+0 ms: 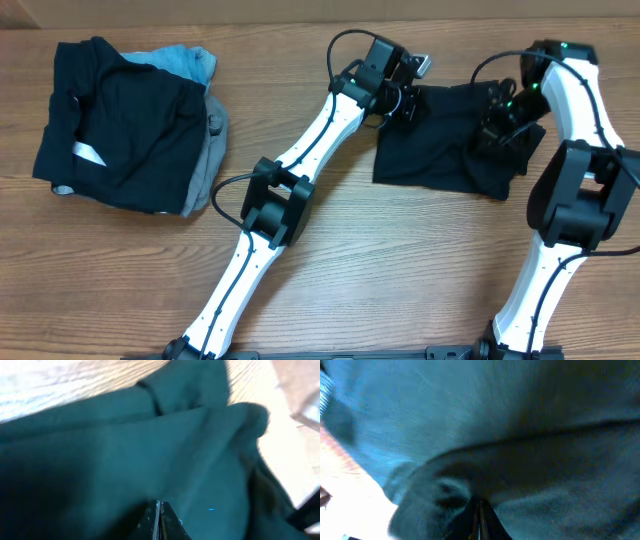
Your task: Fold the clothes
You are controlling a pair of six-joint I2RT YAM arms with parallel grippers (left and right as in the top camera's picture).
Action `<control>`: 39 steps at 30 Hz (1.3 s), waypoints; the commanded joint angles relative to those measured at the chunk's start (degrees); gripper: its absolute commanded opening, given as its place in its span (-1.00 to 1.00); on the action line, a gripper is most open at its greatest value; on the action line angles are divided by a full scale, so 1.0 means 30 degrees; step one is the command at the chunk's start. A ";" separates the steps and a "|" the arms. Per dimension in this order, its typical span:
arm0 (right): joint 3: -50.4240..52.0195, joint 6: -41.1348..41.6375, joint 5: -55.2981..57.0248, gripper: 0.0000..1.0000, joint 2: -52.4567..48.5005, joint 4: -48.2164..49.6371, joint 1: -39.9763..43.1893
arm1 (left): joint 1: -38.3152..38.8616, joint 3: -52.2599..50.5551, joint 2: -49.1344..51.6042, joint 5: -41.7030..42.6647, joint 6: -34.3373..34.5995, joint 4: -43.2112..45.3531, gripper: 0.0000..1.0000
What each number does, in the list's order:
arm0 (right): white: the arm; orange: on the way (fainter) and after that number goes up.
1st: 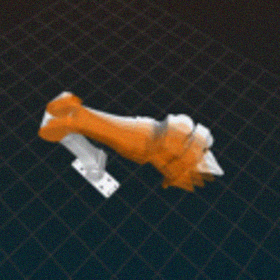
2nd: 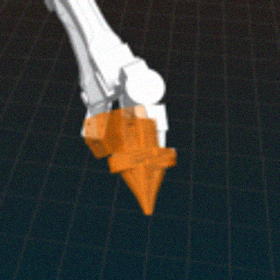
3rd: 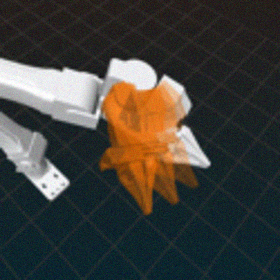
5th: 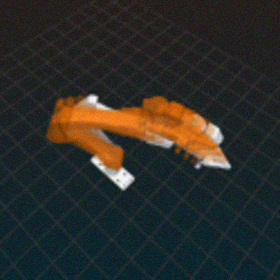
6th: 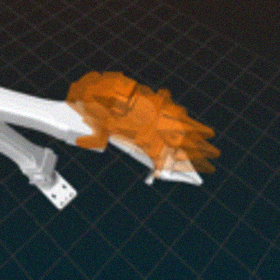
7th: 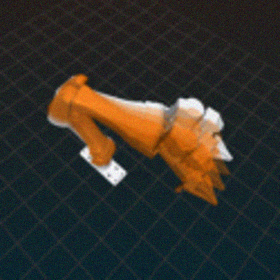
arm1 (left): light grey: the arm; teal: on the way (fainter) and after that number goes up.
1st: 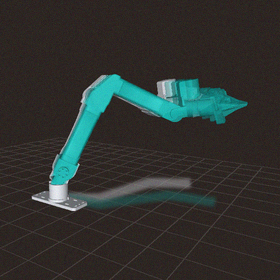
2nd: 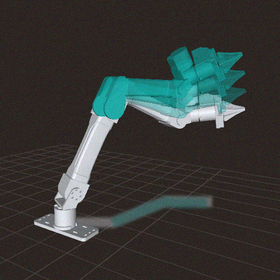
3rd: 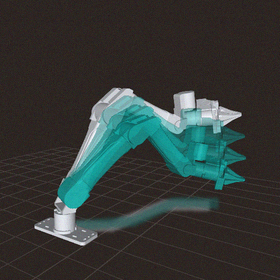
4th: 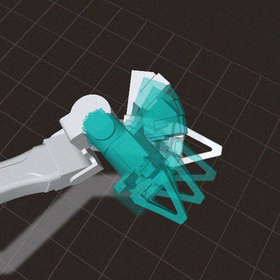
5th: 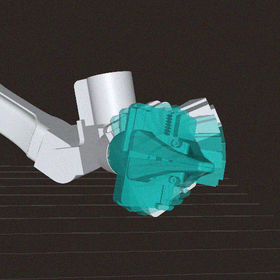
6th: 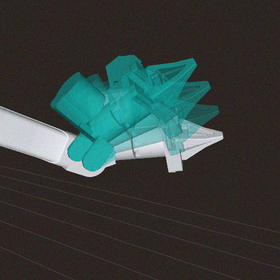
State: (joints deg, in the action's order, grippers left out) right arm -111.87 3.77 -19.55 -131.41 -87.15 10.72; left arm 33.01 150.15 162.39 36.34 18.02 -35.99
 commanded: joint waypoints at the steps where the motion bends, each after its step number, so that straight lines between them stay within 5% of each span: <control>1: 0.1319 -0.0131 0.0969 -0.92 0.0510 -0.0721 -0.0576 | 0.0131 0.0109 0.0780 -0.1071 0.0073 -0.0284 -0.92; 8: 0.1515 0.0058 0.1661 -0.92 0.2659 -0.2659 0.0947 | 0.0124 0.0109 0.0780 -0.3322 -0.0022 -0.1712 -0.92; 13: 0.1523 0.0306 0.1355 -0.92 0.5428 0.1413 0.0612 | 0.0109 0.0109 0.0780 -0.3308 -0.0007 -0.1683 -0.92; 19: 0.3118 0.0299 0.2958 -0.92 0.4532 0.6980 -0.1479 | 0.0109 0.0109 0.0780 -0.3308 0.0000 -0.1625 -0.92; 25: 0.6375 0.0291 0.2951 -0.92 0.3577 0.8888 -0.1625 | 0.0109 0.0109 0.0780 -0.3315 0.0000 -0.1632 -0.92; 39: 0.7220 0.0321 0.4918 -0.92 0.3585 0.4022 -0.1297 | -0.0022 0.0109 0.0780 -0.3337 0.0000 -0.1639 -0.92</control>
State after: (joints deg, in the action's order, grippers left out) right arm -89.54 4.47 -7.05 -120.84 -74.32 5.93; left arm 33.04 150.36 163.65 29.71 18.02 -39.88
